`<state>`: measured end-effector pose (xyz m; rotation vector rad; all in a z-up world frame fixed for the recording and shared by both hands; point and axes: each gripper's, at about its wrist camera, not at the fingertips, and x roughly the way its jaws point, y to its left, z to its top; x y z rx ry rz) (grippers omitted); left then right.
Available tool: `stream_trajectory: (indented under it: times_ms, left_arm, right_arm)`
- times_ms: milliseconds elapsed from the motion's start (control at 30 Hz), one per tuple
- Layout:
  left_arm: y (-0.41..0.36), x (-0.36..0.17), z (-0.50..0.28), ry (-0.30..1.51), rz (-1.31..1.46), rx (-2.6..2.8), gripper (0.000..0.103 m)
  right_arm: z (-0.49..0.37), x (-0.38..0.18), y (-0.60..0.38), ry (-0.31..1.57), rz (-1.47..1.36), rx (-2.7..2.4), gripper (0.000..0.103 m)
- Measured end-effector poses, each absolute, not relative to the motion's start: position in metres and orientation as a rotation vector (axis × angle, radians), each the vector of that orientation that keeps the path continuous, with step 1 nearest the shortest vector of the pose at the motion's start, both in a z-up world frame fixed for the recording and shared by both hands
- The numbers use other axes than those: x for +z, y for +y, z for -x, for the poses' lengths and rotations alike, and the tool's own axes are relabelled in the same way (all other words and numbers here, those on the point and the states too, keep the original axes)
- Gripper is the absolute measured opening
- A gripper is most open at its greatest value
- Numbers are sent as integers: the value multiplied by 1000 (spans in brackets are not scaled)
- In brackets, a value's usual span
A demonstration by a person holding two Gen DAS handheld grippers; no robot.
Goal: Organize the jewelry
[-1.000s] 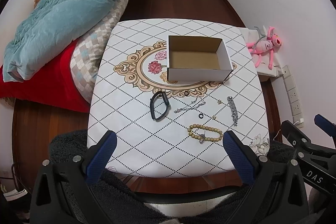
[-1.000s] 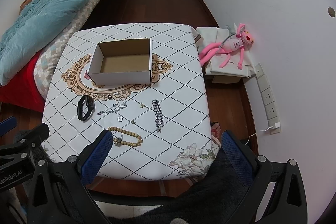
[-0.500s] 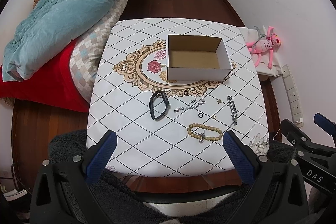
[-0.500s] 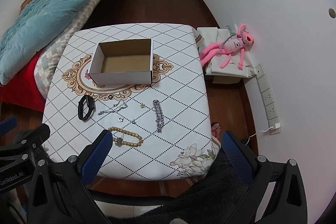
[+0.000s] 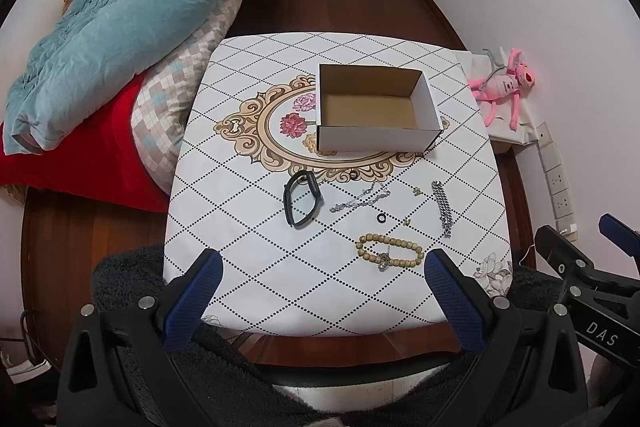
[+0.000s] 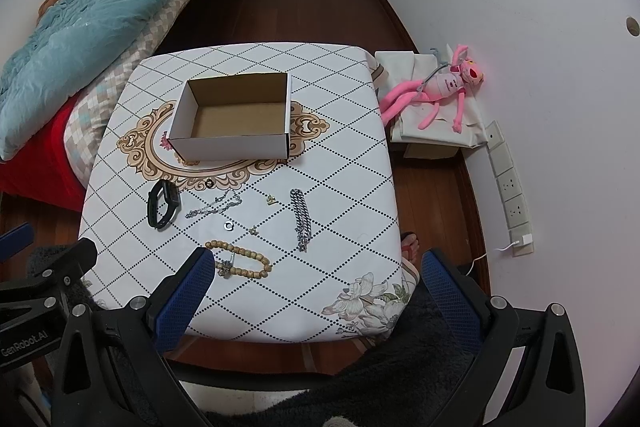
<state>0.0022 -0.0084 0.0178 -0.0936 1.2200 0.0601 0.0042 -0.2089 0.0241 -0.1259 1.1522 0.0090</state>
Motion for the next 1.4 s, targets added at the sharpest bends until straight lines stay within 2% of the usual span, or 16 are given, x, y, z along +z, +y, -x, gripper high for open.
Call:
stream_trajectory:
  times_ms: [1067,1233,1400]
  left_arm:
    - [-11,19,-6,1210,90,46,103]
    - [-10,-5,-23,1196,30,90,103]
    - [-10,-63,-43,1281,13,74,102]
  right_arm:
    - [-8,34,-213,1143,120,-2,103]
    - [-28,21,-229,1153,92,-50,103]
    - [-43,-19,-243,1210,68,-71,101]
